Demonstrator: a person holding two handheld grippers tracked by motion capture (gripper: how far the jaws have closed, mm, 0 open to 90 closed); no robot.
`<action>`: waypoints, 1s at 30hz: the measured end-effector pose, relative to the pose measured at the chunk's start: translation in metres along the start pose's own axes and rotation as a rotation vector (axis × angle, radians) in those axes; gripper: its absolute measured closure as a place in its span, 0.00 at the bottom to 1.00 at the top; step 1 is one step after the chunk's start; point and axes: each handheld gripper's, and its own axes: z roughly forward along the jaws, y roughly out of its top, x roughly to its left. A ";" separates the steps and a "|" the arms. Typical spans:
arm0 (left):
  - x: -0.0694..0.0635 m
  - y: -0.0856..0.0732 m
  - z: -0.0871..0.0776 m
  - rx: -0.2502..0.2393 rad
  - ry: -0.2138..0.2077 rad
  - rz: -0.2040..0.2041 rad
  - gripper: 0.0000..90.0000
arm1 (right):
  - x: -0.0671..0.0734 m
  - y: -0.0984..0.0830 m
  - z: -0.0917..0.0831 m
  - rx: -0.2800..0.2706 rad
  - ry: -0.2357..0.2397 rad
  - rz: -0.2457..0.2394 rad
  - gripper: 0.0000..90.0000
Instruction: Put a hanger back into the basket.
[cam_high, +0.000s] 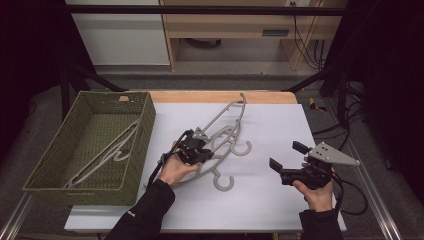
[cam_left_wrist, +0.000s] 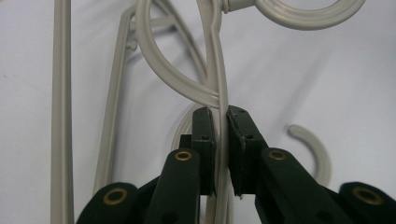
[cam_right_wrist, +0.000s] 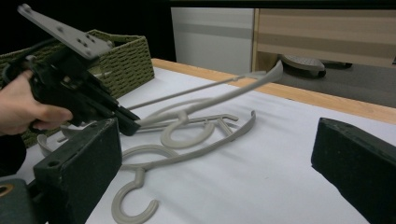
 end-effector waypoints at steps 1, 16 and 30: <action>-0.001 0.002 -0.004 -0.011 0.001 0.004 0.91 | 0.000 0.000 0.000 0.000 -0.001 0.000 0.02; -0.019 0.021 -0.086 -0.111 -0.045 0.085 0.91 | -0.002 0.000 -0.003 -0.010 -0.007 -0.001 0.02; -0.011 0.029 -0.167 -0.161 -0.052 0.135 0.91 | -0.002 -0.001 -0.001 0.001 -0.010 0.002 0.02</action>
